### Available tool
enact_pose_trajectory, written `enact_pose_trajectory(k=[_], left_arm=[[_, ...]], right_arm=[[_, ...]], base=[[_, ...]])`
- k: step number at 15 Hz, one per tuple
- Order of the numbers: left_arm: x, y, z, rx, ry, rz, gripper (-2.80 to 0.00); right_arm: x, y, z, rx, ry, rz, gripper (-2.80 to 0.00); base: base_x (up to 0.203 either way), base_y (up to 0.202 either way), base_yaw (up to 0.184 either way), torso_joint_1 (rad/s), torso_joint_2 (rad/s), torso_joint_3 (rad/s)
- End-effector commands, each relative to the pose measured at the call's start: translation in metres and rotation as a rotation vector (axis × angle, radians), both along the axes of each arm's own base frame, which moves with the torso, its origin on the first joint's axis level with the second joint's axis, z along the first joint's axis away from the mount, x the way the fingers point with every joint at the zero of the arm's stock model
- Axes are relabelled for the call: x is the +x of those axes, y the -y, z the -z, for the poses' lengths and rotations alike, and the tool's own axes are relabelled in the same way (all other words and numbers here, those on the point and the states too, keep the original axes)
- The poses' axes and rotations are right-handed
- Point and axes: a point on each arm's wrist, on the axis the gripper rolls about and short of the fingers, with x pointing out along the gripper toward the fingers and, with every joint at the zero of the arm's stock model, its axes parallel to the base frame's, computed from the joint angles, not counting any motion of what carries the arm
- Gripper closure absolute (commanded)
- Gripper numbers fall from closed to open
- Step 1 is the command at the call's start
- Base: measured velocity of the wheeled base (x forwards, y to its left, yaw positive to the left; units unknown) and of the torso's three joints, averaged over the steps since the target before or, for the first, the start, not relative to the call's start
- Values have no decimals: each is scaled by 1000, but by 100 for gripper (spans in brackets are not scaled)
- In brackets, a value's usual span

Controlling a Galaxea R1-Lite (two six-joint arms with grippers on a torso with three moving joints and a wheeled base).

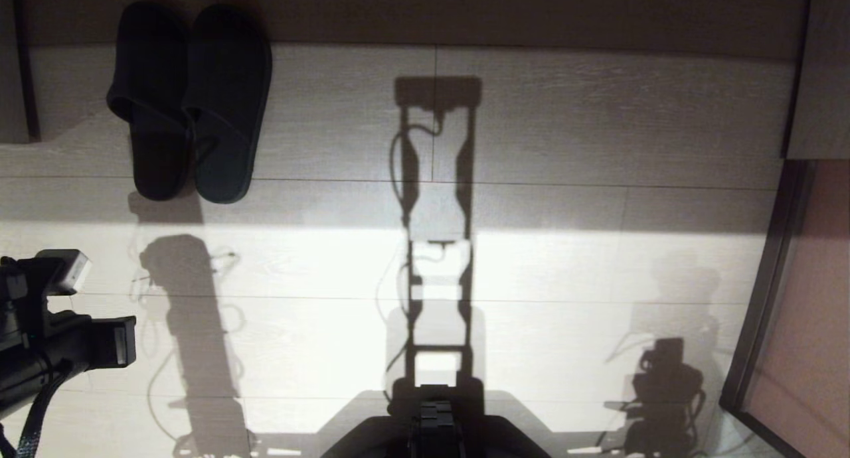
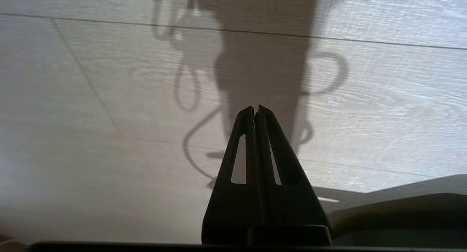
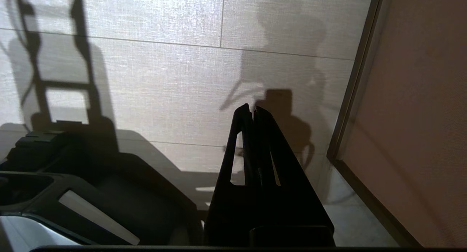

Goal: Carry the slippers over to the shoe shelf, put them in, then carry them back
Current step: Pick up the slippers on the floor

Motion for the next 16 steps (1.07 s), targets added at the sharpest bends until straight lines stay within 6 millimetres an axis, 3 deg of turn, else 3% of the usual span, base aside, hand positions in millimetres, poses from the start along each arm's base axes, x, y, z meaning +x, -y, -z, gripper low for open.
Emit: enact_pose_trajectory(k=[1, 8, 11, 16], left_arm=[[7, -6, 3, -14, 13, 4, 0], [27, -10, -16, -74, 215, 31, 0], [22, -7, -34, -140, 292, 86, 0], [-10, 0, -68, -193, 433, 115, 0]], right_arm=[[0, 0, 12, 0, 0, 0, 0], [0, 0, 12, 0, 0, 0, 0], [0, 0, 12, 0, -1, 0, 0], [0, 0, 12, 0, 0, 0, 0]], base=[[0, 0, 0, 0, 0, 0], [0, 0, 0, 0, 0, 0], [0, 0, 0, 0, 0, 0], [0, 0, 0, 0, 0, 0]])
